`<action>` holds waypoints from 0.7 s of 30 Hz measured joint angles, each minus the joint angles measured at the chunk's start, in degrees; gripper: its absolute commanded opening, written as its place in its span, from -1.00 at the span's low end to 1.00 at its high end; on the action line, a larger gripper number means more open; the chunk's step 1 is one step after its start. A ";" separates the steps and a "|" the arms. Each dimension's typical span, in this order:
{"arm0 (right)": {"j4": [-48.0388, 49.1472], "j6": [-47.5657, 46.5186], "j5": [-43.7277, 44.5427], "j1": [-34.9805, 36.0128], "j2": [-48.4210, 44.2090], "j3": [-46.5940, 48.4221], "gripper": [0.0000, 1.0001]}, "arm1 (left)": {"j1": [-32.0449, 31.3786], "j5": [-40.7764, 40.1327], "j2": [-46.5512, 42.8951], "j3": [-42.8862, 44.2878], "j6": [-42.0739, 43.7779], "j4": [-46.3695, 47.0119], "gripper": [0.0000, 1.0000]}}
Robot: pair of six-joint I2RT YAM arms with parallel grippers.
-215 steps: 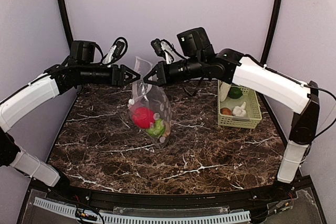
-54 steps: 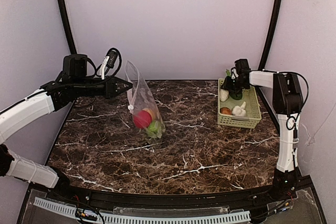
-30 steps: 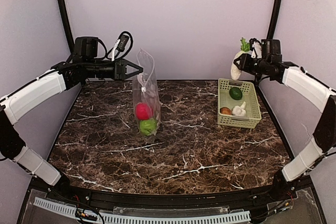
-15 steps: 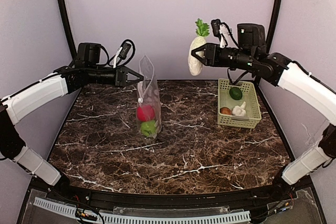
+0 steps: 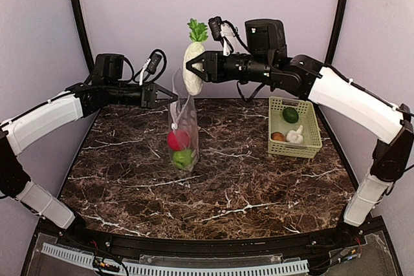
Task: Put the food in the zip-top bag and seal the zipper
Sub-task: Place the fake vegetable in the zipper food storage bag.
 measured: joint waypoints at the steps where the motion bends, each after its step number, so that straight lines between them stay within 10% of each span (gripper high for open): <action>1: -0.13 -0.15 0.11 0.50 0.68 0.92 -0.23 | -0.13 0.04 -0.13 -0.02 -0.07 0.07 -0.99; 21: -4.76 -4.37 9.38 2.56 11.74 10.05 -0.14 | -1.22 0.31 -0.46 -0.35 -0.24 0.20 -0.99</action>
